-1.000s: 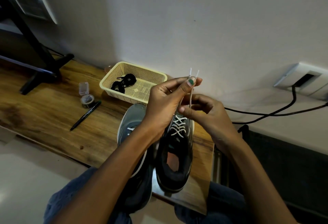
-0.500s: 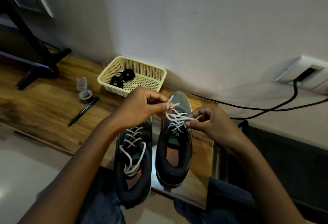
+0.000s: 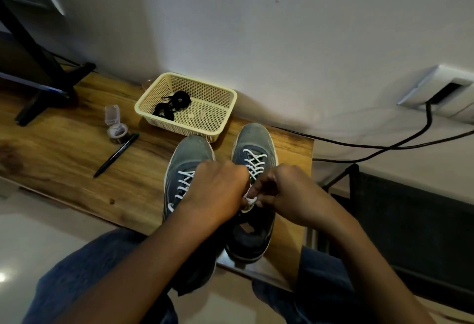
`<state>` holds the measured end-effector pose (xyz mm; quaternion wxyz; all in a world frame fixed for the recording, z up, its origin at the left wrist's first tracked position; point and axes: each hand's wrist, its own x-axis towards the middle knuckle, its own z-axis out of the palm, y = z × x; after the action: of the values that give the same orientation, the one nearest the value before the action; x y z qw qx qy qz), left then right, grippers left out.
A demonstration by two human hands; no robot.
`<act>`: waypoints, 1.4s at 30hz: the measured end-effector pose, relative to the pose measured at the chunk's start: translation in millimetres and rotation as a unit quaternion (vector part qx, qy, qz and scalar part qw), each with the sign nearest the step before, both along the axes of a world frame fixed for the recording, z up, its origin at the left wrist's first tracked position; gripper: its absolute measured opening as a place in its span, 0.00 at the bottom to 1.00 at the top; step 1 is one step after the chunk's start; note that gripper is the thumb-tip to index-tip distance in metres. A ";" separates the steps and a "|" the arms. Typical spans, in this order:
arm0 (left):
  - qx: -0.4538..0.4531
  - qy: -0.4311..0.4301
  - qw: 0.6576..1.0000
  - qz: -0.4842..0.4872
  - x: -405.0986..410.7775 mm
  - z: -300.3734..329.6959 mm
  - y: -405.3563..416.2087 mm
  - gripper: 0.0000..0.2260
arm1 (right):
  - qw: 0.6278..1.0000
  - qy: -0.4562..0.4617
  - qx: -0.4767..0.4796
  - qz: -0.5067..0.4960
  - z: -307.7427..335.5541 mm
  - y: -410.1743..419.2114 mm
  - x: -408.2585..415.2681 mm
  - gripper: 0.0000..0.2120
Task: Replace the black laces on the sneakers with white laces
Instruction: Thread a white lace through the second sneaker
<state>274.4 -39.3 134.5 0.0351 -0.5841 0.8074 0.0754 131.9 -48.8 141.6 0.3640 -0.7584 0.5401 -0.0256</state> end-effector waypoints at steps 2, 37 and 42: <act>0.015 -0.001 1.000 -0.005 0.1 1.0 0.4 0.15 | 1.000 0.016 0.019 0.018 -1.2 -0.2 -2.1 0.10; 0.178 0.241 0.949 0.100 21.4 -20.0 -20.0 0.12 | 0.979 -0.143 0.085 -0.115 -15.4 -12.7 -8.8 0.09; 0.159 0.317 0.925 0.137 25.9 -18.7 -20.3 0.04 | 0.952 -0.225 0.113 -0.174 -9.6 -17.9 -33.6 0.04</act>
<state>300.3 -59.7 115.8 -0.1410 -0.6213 0.6657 0.3884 98.3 -66.6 132.0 0.5495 -0.5806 0.5674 -0.1975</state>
